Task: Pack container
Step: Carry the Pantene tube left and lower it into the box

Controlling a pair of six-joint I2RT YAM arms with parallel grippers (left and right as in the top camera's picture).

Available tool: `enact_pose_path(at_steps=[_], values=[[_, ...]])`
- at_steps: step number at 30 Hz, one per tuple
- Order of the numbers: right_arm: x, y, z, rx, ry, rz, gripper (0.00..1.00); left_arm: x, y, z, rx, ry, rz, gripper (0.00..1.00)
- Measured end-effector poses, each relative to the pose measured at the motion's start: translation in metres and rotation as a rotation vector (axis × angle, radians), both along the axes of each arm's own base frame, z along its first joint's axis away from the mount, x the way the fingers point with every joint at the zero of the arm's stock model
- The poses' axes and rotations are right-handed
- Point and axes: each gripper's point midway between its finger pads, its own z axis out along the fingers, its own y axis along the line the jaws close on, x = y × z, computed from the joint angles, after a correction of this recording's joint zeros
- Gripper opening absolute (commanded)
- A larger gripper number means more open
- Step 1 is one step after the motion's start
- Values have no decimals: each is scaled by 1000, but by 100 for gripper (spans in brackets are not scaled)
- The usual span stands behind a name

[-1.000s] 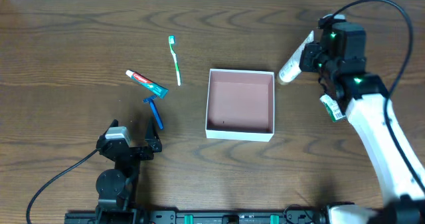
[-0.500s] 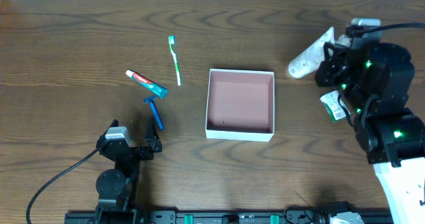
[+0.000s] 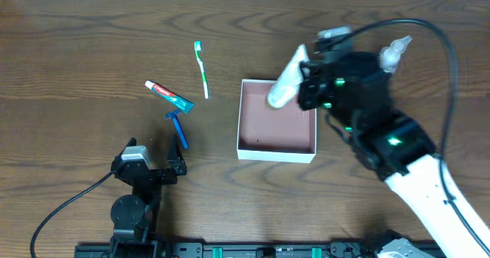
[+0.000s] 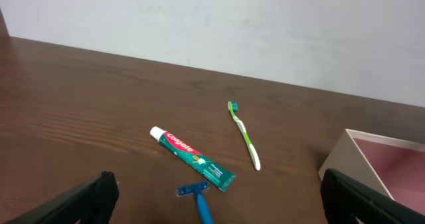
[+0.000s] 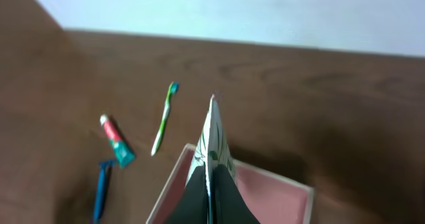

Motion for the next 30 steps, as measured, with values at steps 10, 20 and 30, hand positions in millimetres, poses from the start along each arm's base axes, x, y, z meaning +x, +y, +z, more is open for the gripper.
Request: enact_pose_path(at_steps=[10,20,30], values=[[10,44,-35,-64,17,7,1,0,0,0,0,0,0,98],[31,55,-65,-109,20,-45,1,0,0,0,0,0,0,98],[44,61,-81,-121,17,-64,1,0,0,0,0,0,0,98]])
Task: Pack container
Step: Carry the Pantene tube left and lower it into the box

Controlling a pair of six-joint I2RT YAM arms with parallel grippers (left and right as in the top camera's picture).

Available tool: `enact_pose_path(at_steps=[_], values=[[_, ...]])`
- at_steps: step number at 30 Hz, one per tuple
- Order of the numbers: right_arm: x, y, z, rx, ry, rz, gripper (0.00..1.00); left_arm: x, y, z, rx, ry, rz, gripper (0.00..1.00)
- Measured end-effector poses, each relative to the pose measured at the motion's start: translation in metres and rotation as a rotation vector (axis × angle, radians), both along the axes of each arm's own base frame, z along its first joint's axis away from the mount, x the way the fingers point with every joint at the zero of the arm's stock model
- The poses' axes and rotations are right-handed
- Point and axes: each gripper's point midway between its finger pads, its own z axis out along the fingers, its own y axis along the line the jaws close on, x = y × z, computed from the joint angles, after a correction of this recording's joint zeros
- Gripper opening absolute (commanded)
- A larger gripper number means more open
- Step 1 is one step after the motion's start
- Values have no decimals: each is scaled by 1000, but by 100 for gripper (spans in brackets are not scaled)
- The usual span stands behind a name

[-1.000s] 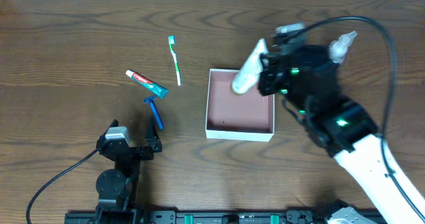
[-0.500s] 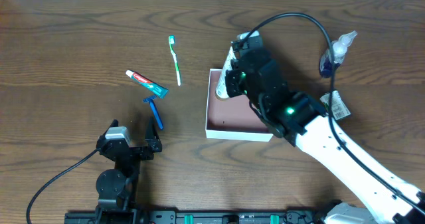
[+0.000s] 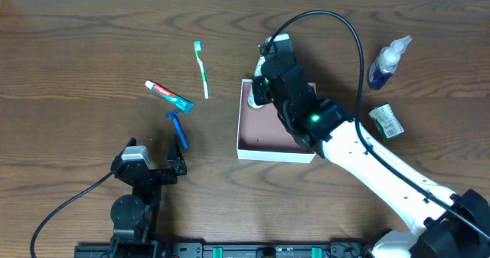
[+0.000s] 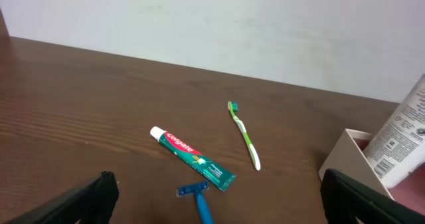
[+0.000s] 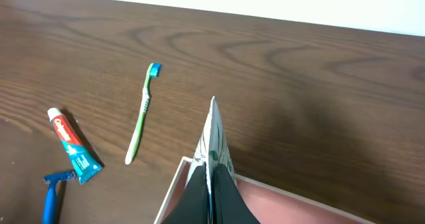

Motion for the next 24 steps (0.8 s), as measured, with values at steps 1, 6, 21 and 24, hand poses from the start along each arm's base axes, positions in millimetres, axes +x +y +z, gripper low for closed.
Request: enact_pose_path(at_steps=[1,6,21,24], values=[[1,0,0,1,-2,-1,1,0,0,0,0,0,0,98],[6,4,-6,0,-4,-3,1,0,0,0,0,0,0,98],[12,9,-14,5,-6,-5,1,0,0,0,0,0,0,98],[12,9,-16,8,-3,-8,1,0,0,0,0,0,0,98]])
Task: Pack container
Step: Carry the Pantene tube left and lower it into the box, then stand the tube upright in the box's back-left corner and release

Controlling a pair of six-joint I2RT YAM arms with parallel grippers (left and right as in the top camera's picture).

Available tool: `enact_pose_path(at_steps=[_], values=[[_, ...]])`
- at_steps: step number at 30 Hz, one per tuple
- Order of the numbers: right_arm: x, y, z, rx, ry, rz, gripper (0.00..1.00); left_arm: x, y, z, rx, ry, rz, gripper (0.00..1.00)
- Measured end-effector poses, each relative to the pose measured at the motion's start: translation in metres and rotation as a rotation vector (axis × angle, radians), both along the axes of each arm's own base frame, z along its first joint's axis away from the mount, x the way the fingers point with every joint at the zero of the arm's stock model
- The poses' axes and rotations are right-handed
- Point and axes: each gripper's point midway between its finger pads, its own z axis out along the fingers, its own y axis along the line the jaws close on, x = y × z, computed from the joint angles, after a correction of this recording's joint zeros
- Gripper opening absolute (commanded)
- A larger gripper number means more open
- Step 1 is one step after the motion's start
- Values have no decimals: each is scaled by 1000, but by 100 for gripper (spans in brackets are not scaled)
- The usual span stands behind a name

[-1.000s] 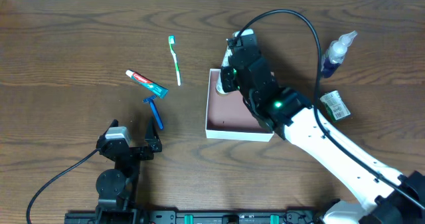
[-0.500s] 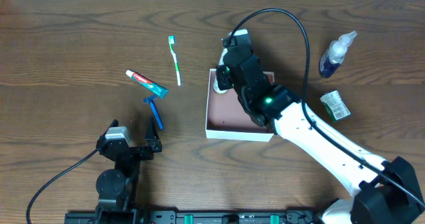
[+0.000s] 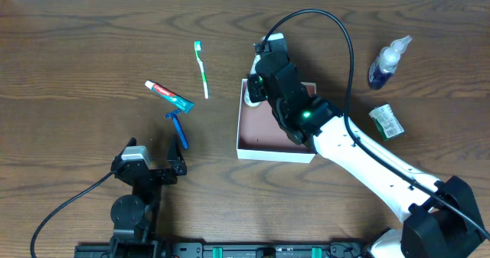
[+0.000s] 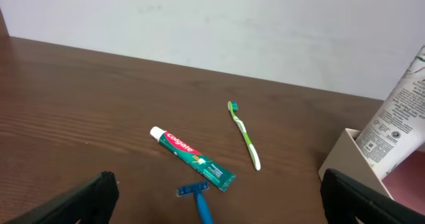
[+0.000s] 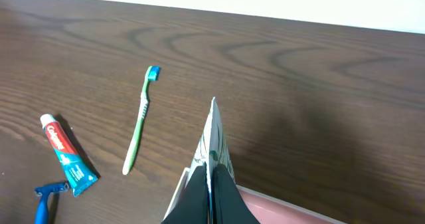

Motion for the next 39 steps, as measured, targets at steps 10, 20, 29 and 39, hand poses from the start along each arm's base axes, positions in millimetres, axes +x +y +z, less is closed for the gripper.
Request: enact_pose_path(at_steps=[10,20,29,39], values=[[6,7,-9,17,9,-4,29,0,0,0,0,0,0,98],[7,11,-8,42,9,6,50,0,0,0,0,0,0,98],[-5,15,-11,39,55,39,48,0,0,0,0,0,0,98],[-23,1,25,97,69,-5,26,0,0,0,0,0,0,98]])
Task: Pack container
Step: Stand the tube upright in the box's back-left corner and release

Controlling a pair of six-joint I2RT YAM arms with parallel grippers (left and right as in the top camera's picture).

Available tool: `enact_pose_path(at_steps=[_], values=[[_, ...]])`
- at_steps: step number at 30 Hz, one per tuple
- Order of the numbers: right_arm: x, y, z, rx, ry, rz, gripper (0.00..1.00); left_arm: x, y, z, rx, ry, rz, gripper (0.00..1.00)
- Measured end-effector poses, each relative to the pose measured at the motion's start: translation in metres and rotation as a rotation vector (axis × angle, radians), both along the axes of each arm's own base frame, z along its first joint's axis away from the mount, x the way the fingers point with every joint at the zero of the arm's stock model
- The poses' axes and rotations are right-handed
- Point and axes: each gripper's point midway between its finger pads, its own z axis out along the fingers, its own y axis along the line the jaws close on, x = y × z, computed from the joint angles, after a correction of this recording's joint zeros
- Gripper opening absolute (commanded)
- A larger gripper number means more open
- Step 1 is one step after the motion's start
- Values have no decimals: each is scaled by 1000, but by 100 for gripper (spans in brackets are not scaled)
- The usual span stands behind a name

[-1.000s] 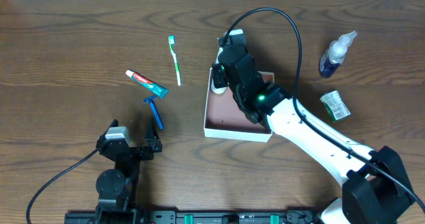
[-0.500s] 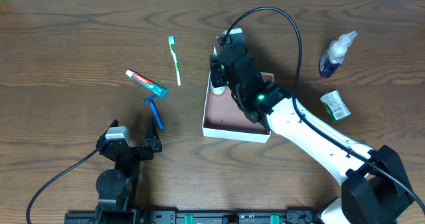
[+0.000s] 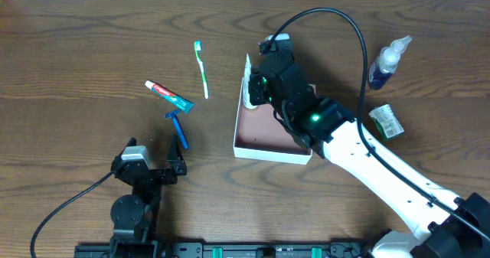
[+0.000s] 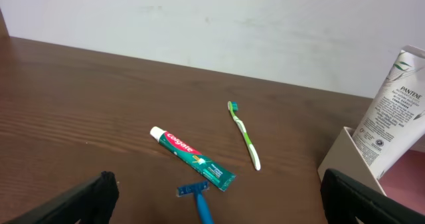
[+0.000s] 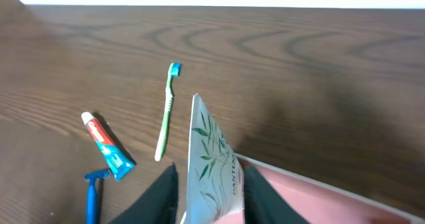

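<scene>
The open box (image 3: 272, 155), white outside and pink inside, sits mid-table. A white Pantene tube (image 3: 246, 78) stands tilted at the box's far left corner, its lower end inside. In the right wrist view the tube (image 5: 212, 164) faces the camera between the spread fingers of my right gripper (image 5: 211, 177), which is open around it. A toothbrush (image 3: 202, 69), toothpaste (image 3: 170, 95) and blue razor (image 3: 178, 128) lie left of the box. My left gripper (image 3: 155, 162) rests open near the front edge, just short of the razor (image 4: 199, 201).
A blue spray bottle (image 3: 385, 60) and a small green packet (image 3: 387, 121) lie to the right of the box. The right arm and its cable reach over the box's right side. The table's back edge meets a white wall.
My right gripper was shut on the tube, seen edge-on; now its fingers stand apart and the tube has turned face-on, leaning at the box corner. The box has shifted slightly left.
My right gripper held the white tube over the box's far right part. Then it had it at the far left corner, and then lower there. Now the fingers are apart and the tube leans in that corner. The left arm has stayed still.
</scene>
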Motion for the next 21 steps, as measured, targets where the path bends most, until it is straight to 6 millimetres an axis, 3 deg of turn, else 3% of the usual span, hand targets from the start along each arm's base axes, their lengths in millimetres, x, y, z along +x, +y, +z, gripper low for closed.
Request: enact_pose_path(at_steps=[9,21], values=[[-1,-1,-1,11,14,-12,16,0,0,0,0,0,0,98],[-3,1,-5,11,29,-3,13,0,0,0,0,0,0,98]])
